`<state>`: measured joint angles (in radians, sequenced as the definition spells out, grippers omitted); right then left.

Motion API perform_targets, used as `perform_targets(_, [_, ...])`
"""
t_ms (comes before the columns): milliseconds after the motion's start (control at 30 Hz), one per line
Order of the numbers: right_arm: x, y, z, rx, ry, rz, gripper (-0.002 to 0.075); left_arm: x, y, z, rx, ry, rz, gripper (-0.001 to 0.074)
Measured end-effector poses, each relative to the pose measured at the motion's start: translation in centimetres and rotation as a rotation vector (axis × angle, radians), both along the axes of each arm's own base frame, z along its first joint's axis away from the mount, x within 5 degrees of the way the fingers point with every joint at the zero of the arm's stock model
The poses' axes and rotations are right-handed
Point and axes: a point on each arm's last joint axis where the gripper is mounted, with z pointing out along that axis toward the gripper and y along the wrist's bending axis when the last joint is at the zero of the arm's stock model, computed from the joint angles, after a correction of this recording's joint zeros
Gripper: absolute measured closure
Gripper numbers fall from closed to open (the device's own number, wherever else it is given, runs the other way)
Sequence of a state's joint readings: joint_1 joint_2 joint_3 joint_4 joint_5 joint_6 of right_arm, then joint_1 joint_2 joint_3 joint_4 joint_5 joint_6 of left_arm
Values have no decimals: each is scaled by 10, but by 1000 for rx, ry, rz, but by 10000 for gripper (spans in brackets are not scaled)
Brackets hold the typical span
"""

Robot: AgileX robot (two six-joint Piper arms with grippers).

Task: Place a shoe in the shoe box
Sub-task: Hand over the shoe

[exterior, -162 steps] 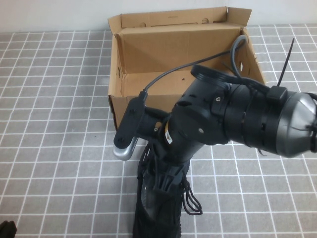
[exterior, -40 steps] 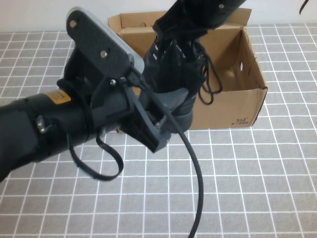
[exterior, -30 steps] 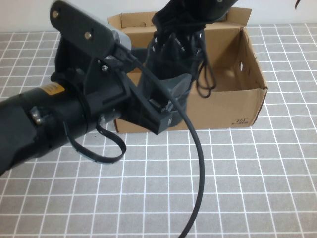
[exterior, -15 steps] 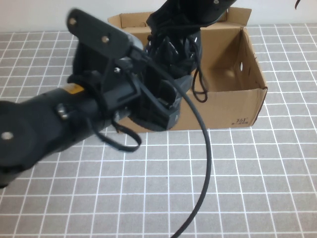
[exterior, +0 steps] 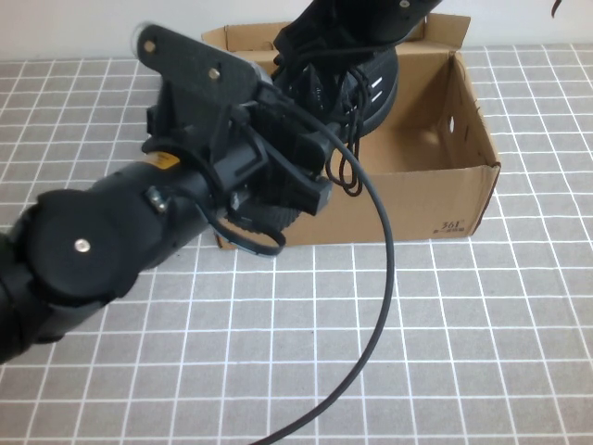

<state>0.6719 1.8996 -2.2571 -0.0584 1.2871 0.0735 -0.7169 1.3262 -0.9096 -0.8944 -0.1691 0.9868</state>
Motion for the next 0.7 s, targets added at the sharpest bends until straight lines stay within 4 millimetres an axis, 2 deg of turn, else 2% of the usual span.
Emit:
perform_targets(200, [0,0,0,-5,3,6,732,6,-4,-10,53,2,-3,180])
perform_targets(500, [-1,1,0,-7,0,26,732,7,-5,-12,86,-17,-8,227])
perform_targets(567, [-1,1,0,-4,3,28,732,7,-5,-12,85,-16,-7,270])
perform_targets(700, [-2,1,0,-3,6,29,732,7,-5,-12,84,-18,-5,401])
